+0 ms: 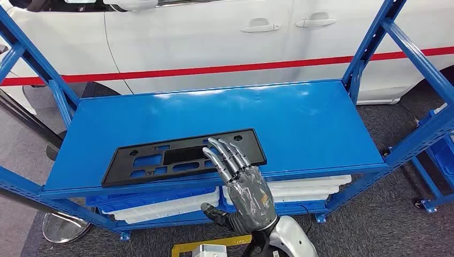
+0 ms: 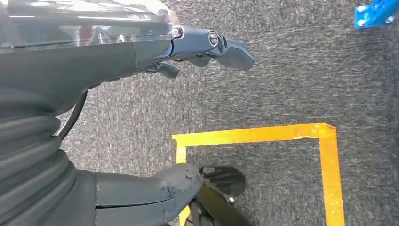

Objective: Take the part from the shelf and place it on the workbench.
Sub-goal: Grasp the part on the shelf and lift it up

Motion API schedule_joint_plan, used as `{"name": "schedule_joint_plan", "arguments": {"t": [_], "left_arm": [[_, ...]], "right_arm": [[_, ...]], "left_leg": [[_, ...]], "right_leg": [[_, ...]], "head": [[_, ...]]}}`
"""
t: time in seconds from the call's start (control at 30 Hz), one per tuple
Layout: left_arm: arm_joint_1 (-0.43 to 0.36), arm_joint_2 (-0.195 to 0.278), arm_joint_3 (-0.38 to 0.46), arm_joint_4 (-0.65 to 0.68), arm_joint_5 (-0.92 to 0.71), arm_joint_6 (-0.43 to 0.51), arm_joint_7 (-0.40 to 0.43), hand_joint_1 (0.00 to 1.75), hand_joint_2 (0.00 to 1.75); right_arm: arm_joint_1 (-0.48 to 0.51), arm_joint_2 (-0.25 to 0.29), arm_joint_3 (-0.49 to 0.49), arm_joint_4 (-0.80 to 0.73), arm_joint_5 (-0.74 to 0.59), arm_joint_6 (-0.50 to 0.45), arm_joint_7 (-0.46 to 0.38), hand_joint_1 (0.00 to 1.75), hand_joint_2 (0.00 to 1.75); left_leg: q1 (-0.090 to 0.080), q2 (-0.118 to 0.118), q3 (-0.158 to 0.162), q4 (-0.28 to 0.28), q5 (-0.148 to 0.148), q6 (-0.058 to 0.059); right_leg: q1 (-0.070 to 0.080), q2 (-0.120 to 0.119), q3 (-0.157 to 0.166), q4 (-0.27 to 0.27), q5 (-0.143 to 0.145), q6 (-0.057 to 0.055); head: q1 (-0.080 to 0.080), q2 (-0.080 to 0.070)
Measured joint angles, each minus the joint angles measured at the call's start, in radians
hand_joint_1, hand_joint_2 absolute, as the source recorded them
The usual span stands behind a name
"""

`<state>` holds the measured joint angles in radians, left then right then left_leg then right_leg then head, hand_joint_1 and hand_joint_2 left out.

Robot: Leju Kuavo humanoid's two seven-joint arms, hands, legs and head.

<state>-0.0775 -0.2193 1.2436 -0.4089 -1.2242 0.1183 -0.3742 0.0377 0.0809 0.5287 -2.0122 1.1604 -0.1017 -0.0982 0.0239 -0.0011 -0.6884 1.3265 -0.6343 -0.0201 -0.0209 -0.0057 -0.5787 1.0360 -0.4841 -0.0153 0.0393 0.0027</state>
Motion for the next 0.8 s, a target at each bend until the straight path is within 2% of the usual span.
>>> {"name": "schedule_joint_plan", "arguments": {"t": [0.07, 0.13, 0.17, 0.2, 0.23, 0.3, 0.37, 0.4, 0.47, 0.5, 0.53, 0.57, 0.6, 0.67, 0.7, 0.73, 0.8], "left_arm": [[0.0, 0.0, 0.0, 0.0, -0.004, -0.001, 0.0, 0.0, 1.75], [-0.001, 0.0, 0.0, 0.0, -0.013, -0.004, 0.0, 0.0, 1.75], [-0.002, 0.0, 0.0, 0.0, -0.017, -0.006, 0.0, 0.0, 1.75], [-0.003, 0.0, 0.0, 0.0, -0.021, -0.007, 0.0, 0.0, 1.75], [-0.004, 0.0, 0.0, 0.0, -0.026, -0.009, -0.001, 0.0, 1.75], [-0.005, 0.0, -0.001, 0.0, -0.034, -0.012, -0.002, 0.0, 1.75], [-0.007, 0.001, -0.002, 0.0, -0.045, -0.014, -0.003, 0.0, 1.75], [-0.01, 0.002, -0.003, 0.0, -0.05, -0.015, -0.003, 0.0, 1.75], [-0.015, 0.004, -0.005, 0.0, -0.061, -0.019, -0.001, 0.0, 1.75], [-0.016, 0.005, -0.007, 0.0, -0.066, -0.021, 0.0, 0.0, 1.75], [-0.018, 0.005, -0.009, 0.0, -0.071, -0.024, 0.002, 0.0, 1.75], [-0.019, 0.006, -0.012, 0.0, -0.076, -0.027, 0.004, 0.0, 1.75], [-0.02, 0.006, -0.016, 0.0, -0.08, -0.029, 0.007, 0.0, 1.75], [-0.025, 0.005, -0.024, 0.0, -0.086, -0.034, 0.011, 0.0, 1.75], [-0.029, 0.005, -0.027, 0.0, -0.088, -0.036, 0.014, 0.0, 1.75], [-0.032, 0.005, -0.028, 0.0, -0.089, -0.038, 0.018, 0.0, 1.75], [-0.036, 0.006, -0.03, 0.0, -0.091, -0.042, 0.031, 0.0, 1.75]], "right_arm": [[-0.006, 0.0, 0.004, 0.012, 0.035, -0.011, 0.006, 0.0, 1.75], [-0.017, 0.0, 0.012, 0.035, 0.108, -0.036, 0.02, 0.0, 1.75], [-0.023, 0.0, 0.015, 0.046, 0.144, -0.048, 0.027, 0.0, 1.75], [-0.028, 0.0, 0.017, 0.06, 0.179, -0.061, 0.034, 0.0, 1.75], [-0.034, 0.0, 0.018, 0.077, 0.212, -0.073, 0.042, 0.0, 1.75], [-0.045, 0.0, 0.018, 0.121, 0.271, -0.099, 0.057, 0.0, 1.75], [-0.06, 0.0, 0.018, 0.171, 0.316, -0.126, 0.068, 0.0, 1.75], [-0.068, 0.001, 0.018, 0.197, 0.332, -0.139, 0.071, 0.0, 1.75], [-0.083, 0.001, 0.018, 0.251, 0.358, -0.159, 0.073, 0.0, 1.75], [-0.088, 0.002, 0.018, 0.28, 0.368, -0.166, 0.074, 0.0, 1.75], [-0.093, 0.003, 0.019, 0.308, 0.377, -0.171, 0.075, 0.0, 1.75], [-0.099, 0.006, 0.019, 0.338, 0.383, -0.178, 0.077, 0.0, 1.75], [-0.108, 0.01, 0.019, 0.369, 0.387, -0.185, 0.08, 0.0, 1.75], [-0.13, 0.022, 0.019, 0.428, 0.387, -0.202, 0.086, 0.0, 1.75], [-0.14, 0.029, 0.019, 0.455, 0.385, -0.211, 0.088, 0.0, 1.75], [-0.148, 0.035, 0.019, 0.48, 0.381, -0.218, 0.088, 0.0, 1.75], [-0.158, 0.046, 0.019, 0.526, 0.37, -0.225, 0.082, 0.0, 1.75]], "left_leg": [[0.0, 0.0, 0.019, -0.045, 0.037, 0.003], [-0.001, 0.0, 0.077, -0.176, 0.112, 0.009], [-0.003, -0.001, 0.105, -0.24, 0.136, 0.013], [-0.005, -0.001, 0.124, -0.282, 0.149, 0.017], [-0.008, -0.002, 0.13, -0.3, 0.149, 0.021], [-0.009, -0.004, 0.129, -0.306, 0.154, 0.032], [-0.006, -0.002, 0.131, -0.316, 0.164, 0.046], [-0.004, -0.001, 0.131, -0.321, 0.168, 0.054], [-0.008, 0.001, 0.129, -0.322, 0.17, 0.062], [-0.01, 0.001, 0.127, -0.321, 0.171, 0.063], [-0.012, 0.001, 0.126, -0.321, 0.171, 0.064], [-0.014, 0.0, 0.126, -0.32, 0.171, 0.064], [-0.015, -0.001, 0.127, -0.318, 0.171, 0.064], [-0.018, -0.002, 0.126, -0.313, 0.168, 0.06], [-0.02, -0.002, 0.124, -0.311, 0.167, 0.056], [-0.021, -0.002, 0.122, -0.31, 0.167, 0.052], [-0.021, -0.002, 0.121, -0.311, 0.168, 0.041]], "right_leg": [[0.0, 0.001, 0.002, 0.0, -0.001, 0.0], [0.001, 0.003, 0.006, 0.001, -0.002, 0.002], [0.002, 0.004, 0.007, 0.001, -0.003, 0.005], [0.003, 0.005, 0.007, 0.001, -0.002, 0.01], [0.004, 0.005, 0.005, 0.0, -0.001, 0.016], [0.004, 0.006, 0.003, -0.004, 0.004, 0.029], [0.003, 0.006, -0.005, 0.016, -0.014, 0.038], [0.003, 0.006, -0.021, 0.052, -0.038, 0.042], [0.002, 0.006, -0.079, 0.177, -0.101, 0.046], [0.002, 0.006, -0.108, 0.237, -0.122, 0.047], [0.002, 0.006, -0.125, 0.271, -0.127, 0.048], [0.002, 0.006, -0.123, 0.268, -0.112, 0.046], [0.003, 0.006, -0.101, 0.222, -0.079, 0.043], [0.009, 0.005, -0.032, 0.083, -0.016, 0.029], [0.012, 0.005, -0.008, 0.03, 0.0, 0.023], [0.015, 0.005, 0.004, 0.002, 0.004, 0.018], [0.017, 0.007, 0.004, -0.007, 0.005, 0.012]], "head": [[0.0, 0.0], [0.0, 0.0], [0.0, 0.0], [0.0, 0.0], [0.0, 0.0], [0.0, 0.0], [0.0, 0.0], [0.0, 0.0], [0.0, 0.0], [0.0, 0.0], [0.0, 0.0], [0.0, 0.0], [0.0, 0.0], [0.0, 0.0], [0.0, 0.0], [0.0, 0.0], [0.0, 0.0]]}}
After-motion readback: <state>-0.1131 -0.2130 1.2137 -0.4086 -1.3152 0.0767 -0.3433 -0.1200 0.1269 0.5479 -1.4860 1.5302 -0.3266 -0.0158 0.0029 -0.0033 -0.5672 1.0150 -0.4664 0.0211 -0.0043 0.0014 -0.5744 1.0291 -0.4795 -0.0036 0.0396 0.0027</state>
